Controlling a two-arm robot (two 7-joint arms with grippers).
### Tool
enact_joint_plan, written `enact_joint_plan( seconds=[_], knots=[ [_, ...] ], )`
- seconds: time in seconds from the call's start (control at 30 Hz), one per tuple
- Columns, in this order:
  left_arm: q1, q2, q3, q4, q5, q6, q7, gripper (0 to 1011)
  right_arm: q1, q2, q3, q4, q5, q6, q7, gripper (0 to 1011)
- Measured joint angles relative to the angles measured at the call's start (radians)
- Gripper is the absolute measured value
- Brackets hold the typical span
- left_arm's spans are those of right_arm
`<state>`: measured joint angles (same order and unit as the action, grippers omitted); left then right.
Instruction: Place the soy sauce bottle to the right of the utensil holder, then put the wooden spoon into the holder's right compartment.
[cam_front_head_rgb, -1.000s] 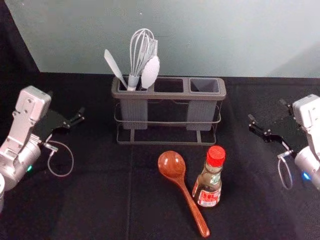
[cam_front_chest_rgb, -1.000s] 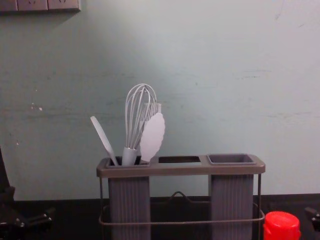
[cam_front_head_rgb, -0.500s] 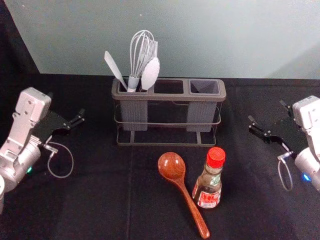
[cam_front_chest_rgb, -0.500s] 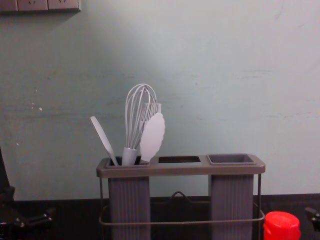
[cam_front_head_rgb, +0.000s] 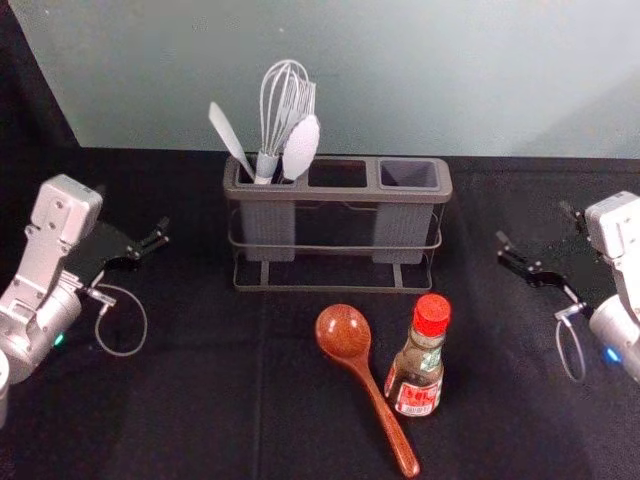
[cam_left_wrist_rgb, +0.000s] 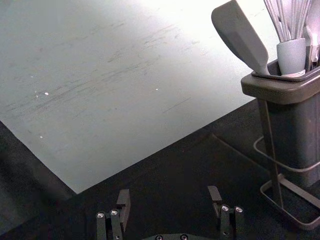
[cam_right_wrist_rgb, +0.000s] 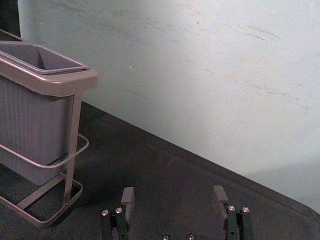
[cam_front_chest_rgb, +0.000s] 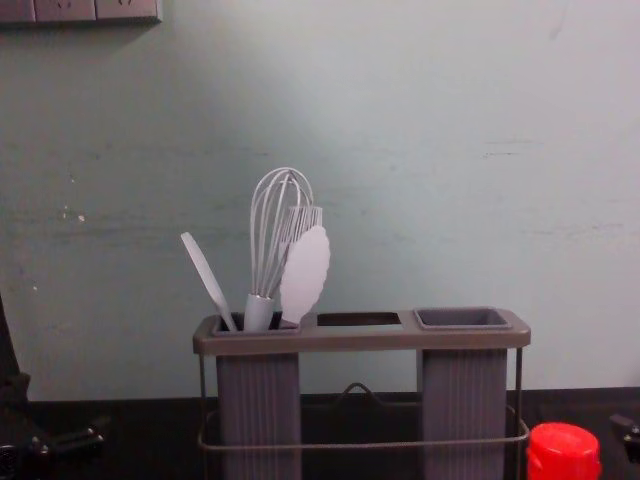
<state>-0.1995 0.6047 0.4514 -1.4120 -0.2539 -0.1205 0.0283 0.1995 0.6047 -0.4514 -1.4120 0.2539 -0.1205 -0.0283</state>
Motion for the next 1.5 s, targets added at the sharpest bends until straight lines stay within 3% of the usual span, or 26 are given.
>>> enact_joint_plan(
  seconds=[0.53, 1.2, 1.5],
  knots=[
    [0.0, 0.0, 0.0, 0.0, 0.0, 0.0, 0.0, 1011, -0.009, 0.0, 0.007, -0.009, -0.003, 0.001, -0.002, 1003],
    [0.0, 0.0, 0.0, 0.0, 0.0, 0.0, 0.0, 1011, -0.218, 0.056, 0.101, -0.224, -0.007, -0.003, -0.015, 1002],
    [0.0, 0.0, 0.0, 0.0, 0.0, 0.0, 0.0, 1011, -0.301, 0.09, 0.138, -0.304, 0.011, -0.026, 0.029, 1002]
  ],
)
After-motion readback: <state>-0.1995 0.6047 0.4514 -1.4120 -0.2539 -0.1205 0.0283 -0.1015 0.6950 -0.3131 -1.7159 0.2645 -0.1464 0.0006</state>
